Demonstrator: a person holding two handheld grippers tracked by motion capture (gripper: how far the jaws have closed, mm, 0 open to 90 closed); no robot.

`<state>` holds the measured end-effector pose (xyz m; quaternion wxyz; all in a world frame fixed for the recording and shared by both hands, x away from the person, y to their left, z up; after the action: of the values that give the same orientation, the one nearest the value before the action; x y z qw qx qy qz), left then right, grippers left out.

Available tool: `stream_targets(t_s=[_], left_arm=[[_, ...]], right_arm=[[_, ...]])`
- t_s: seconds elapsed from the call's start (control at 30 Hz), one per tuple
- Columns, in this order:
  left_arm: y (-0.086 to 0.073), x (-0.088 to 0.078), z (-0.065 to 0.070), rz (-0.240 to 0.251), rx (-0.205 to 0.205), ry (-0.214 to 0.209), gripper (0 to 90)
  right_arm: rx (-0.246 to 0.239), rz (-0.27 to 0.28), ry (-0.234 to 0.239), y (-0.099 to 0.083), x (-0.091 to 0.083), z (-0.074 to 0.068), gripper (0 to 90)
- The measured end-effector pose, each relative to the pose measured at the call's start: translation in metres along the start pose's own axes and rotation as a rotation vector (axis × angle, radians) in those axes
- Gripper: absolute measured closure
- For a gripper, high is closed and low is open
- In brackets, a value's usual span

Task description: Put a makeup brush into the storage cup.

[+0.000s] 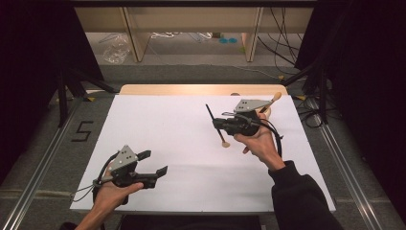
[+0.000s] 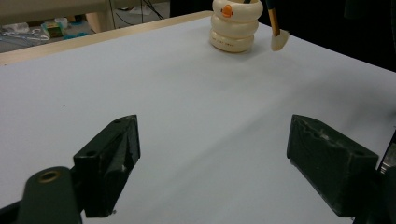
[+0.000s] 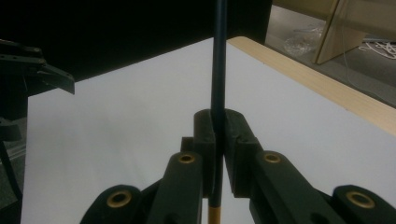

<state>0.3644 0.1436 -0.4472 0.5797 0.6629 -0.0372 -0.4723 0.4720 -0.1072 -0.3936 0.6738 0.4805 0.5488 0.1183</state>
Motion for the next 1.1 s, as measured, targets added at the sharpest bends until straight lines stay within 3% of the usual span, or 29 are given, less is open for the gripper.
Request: stream_targets(t_s=[0.57, 0.8, 0.87, 1.1], left_arm=[[0.009, 0.009, 0.006, 0.015, -0.013, -0.037, 17.4], [0.014, 0.010, 0.009, 0.032, -0.005, -0.049, 17.4], [0.015, 0.011, 0.010, 0.030, -0.003, -0.052, 17.4], [0.017, 0.014, 0.014, 0.029, 0.005, -0.061, 17.4]], right_arm=[[-0.022, 0.065, 0.085, 0.003, 0.000, -0.031, 85.1], [-0.037, 0.107, 0.099, 0.005, -0.002, -0.037, 85.1], [-0.028, 0.090, 0.118, 0.003, -0.002, -0.040, 85.1], [-0.015, 0.106, 0.131, 0.001, 0.000, -0.043, 85.1]])
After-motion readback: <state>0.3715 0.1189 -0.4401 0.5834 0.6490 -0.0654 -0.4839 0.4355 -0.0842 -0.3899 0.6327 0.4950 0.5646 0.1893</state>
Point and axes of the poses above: each handheld gripper's, and its own axes: x roughly forward along the jaws, y roughly out of its top, z roughly to its right, the point moved 7 cm from there along x, roughly forward along the jaws, and after that the axes turned 12 degrees about -z, right-handed, at the moved point
